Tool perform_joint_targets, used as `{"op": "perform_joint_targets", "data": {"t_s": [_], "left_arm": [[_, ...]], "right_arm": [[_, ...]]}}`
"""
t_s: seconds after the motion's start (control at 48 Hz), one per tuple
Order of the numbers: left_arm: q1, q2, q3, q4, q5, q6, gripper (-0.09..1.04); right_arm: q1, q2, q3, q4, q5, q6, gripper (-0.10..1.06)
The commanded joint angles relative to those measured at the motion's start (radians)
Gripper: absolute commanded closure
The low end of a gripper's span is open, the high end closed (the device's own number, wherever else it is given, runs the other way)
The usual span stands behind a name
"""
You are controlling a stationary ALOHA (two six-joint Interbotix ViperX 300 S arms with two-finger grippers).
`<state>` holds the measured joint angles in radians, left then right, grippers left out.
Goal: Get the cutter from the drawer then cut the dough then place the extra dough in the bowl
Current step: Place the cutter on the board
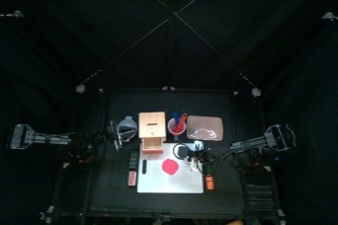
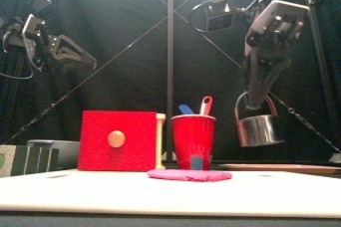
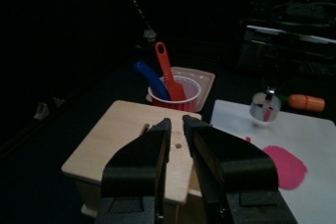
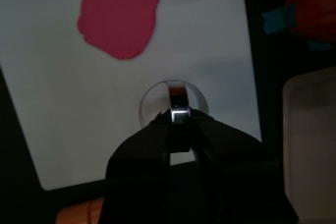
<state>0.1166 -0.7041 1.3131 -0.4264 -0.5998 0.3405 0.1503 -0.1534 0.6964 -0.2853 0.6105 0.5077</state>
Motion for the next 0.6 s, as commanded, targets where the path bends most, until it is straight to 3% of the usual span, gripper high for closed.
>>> {"op": "perform_joint_targets", "data": {"t_s": [0.021, 0.312, 0.604], "left_arm": [[0.018, 0.002, -0.031, 0.015, -0.008, 0.002, 0.33], [0.052, 0.002, -0.029, 0.021, -0.006, -0.003, 0.33], [0.074, 0.002, -0.032, 0.017, 0.000, -0.009, 0.25]], "right_arm": [[0.003, -0.028, 0.028, -0.009, -0.069, 0.017, 0.38], [0.002, -0.020, 0.084, 0.000, -0.155, 0.054, 0.36], [0.002, -0.037, 0.063, 0.032, -0.155, 0.054, 0.18]]}}
